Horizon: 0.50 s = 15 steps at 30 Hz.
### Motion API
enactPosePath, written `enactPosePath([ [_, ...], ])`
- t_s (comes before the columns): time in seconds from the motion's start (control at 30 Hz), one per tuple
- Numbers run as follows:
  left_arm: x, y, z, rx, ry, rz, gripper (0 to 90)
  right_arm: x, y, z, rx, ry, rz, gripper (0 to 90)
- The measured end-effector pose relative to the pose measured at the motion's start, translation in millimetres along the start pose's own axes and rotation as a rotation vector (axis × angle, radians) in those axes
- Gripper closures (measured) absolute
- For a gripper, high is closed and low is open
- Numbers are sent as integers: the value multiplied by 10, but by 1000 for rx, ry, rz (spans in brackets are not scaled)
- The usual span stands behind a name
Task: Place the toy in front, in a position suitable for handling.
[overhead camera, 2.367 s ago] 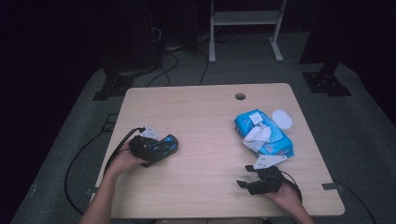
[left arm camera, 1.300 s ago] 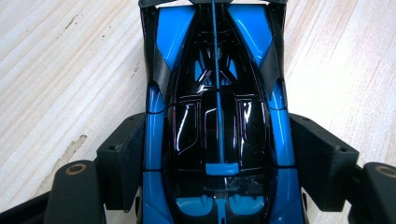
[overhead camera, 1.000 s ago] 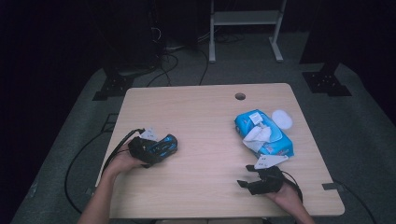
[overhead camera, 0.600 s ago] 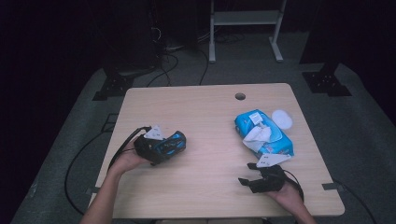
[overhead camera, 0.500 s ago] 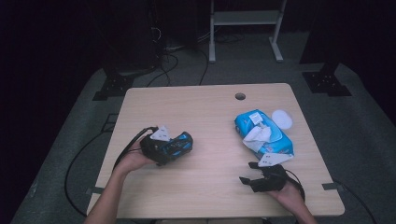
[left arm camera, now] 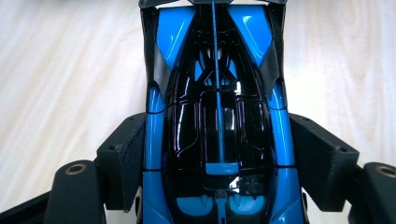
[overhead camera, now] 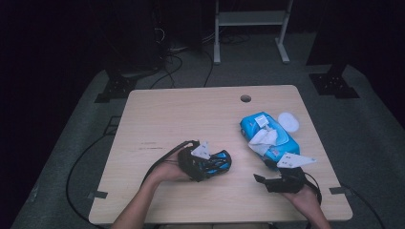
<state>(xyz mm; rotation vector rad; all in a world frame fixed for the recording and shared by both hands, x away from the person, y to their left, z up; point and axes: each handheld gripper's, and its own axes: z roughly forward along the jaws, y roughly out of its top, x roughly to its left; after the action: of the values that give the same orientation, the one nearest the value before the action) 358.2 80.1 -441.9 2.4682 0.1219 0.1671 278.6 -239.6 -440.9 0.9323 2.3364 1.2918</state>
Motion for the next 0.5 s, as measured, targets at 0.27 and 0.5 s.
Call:
enactPosePath([
  [0.27, -50, 35, 175, 43, -39, 12, 269, -263, 311, -127, -98, -188, -12, 296],
  [0.5, -55, -11, 199, 48, -39, -4, 269, -524, 477, 94, -49, -267, -11, 289],
])
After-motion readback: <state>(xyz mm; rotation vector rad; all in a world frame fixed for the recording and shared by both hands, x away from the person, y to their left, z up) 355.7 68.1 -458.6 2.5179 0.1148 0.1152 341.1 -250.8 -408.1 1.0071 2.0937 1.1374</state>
